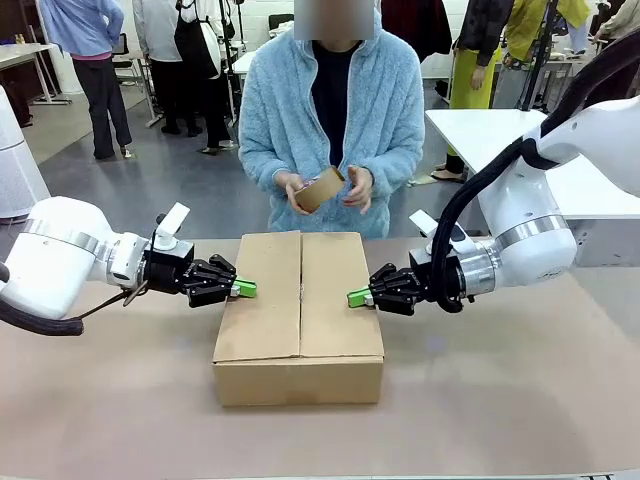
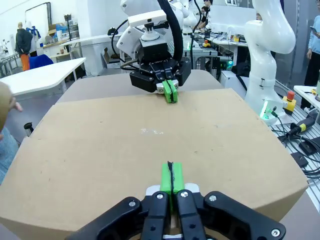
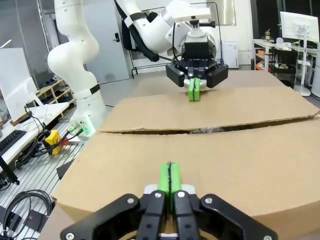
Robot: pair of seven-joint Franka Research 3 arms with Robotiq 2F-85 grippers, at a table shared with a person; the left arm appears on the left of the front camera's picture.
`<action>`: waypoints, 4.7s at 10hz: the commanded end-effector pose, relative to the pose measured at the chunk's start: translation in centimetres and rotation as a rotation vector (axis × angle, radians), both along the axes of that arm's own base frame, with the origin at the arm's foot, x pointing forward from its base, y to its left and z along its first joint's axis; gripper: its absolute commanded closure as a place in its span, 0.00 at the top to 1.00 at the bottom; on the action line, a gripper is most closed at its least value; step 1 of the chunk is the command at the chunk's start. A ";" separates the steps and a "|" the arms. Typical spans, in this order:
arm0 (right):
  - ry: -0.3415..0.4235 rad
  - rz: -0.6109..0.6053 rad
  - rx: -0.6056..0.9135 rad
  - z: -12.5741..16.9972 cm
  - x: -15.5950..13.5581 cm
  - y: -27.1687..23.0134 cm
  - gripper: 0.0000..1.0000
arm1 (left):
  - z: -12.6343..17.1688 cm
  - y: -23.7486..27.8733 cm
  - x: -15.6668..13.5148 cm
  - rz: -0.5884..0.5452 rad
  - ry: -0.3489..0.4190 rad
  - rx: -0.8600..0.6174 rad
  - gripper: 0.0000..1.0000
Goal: Wrap the clocks to prevent damage.
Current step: Push the left (or right) flap of the Package Box to close it, then after the human seals the box with tape, release both hands from the side flaps of the Package Box.
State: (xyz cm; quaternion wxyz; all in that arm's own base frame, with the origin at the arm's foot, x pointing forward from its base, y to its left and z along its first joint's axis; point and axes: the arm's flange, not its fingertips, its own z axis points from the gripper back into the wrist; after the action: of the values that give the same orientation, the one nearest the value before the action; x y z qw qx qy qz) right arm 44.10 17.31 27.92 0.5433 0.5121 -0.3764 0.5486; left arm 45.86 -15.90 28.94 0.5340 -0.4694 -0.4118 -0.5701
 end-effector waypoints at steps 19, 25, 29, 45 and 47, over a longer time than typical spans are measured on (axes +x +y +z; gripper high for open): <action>0.002 -0.003 -0.010 -0.3 -0.1 -0.1 0.01 | -0.2 -0.5 0.1 0.010 -0.004 0.011 0.00; 0.002 -0.003 -0.010 -0.3 -0.1 -0.1 0.01 | -0.2 -0.5 0.1 0.010 -0.004 0.011 0.00; 0.002 -0.003 -0.010 -0.3 -0.1 -0.1 0.01 | -0.2 -0.5 0.1 0.010 -0.004 0.011 0.00; 0.002 -0.003 -0.010 -0.3 -0.1 -0.1 0.01 | -0.2 -0.5 0.1 0.010 -0.004 0.011 0.00; 0.002 -0.003 -0.010 -0.3 -0.1 -0.1 0.01 | -0.2 -0.5 0.1 0.010 -0.004 0.011 0.00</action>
State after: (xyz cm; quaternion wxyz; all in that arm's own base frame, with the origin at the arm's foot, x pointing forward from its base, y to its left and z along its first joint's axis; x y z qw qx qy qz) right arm 44.10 17.29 27.96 0.5429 0.5124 -0.3767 0.5485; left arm 45.85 -15.89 28.79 0.5350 -0.4697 -0.4108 -0.5695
